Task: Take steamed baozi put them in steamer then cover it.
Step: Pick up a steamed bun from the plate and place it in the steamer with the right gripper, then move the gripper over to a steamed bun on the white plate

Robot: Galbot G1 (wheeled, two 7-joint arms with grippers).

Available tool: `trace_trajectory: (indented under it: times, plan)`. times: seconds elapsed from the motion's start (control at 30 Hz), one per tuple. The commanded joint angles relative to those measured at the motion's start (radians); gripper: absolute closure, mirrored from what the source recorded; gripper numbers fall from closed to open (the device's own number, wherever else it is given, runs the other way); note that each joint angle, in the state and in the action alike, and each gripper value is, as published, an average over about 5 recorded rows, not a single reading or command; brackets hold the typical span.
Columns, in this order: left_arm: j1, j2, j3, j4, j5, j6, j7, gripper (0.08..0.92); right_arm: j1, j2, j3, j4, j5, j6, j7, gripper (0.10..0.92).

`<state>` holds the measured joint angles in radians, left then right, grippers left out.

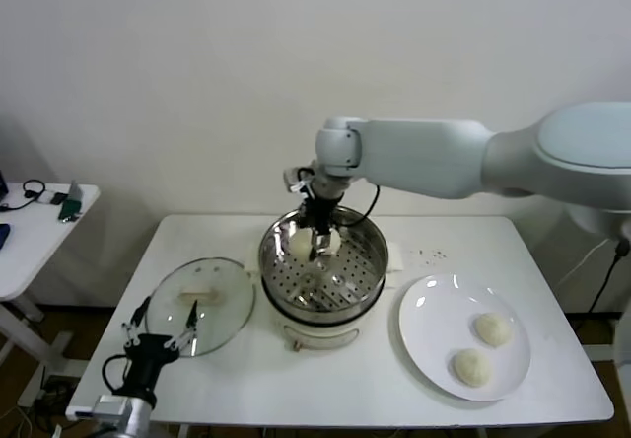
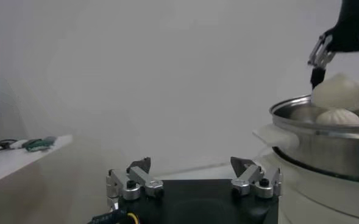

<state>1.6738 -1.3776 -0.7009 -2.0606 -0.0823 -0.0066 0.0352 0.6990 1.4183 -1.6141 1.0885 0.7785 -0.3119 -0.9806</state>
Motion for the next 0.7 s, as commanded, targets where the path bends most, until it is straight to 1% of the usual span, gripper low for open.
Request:
trace_trajectory:
  times: [0.03,0.23,0.3,0.47,0.7]
  plan:
    - [-0.002,0.003,0.000,0.003,-0.001,0.000,0.000,0.177,-0.065,0.059,0.003,-0.049,-0.026,-0.003,0.004,0.296]
    - [-0.003,0.012,-0.003,0.008,-0.006,0.000,0.000,0.177,-0.085,0.058,0.003,-0.047,-0.044,-0.005,0.013,0.288]
    - [-0.005,0.014,-0.003,0.009,-0.007,0.000,0.000,0.177,-0.088,0.057,0.003,-0.047,-0.046,-0.006,0.017,0.275]
    - [-0.004,0.012,-0.003,0.009,-0.008,0.000,-0.001,0.177,-0.088,0.049,0.006,-0.039,-0.054,-0.012,0.022,0.210]
    - [-0.005,0.010,-0.003,0.006,-0.006,0.001,-0.001,0.177,-0.042,-0.004,0.024,0.002,-0.068,-0.012,0.013,0.203]
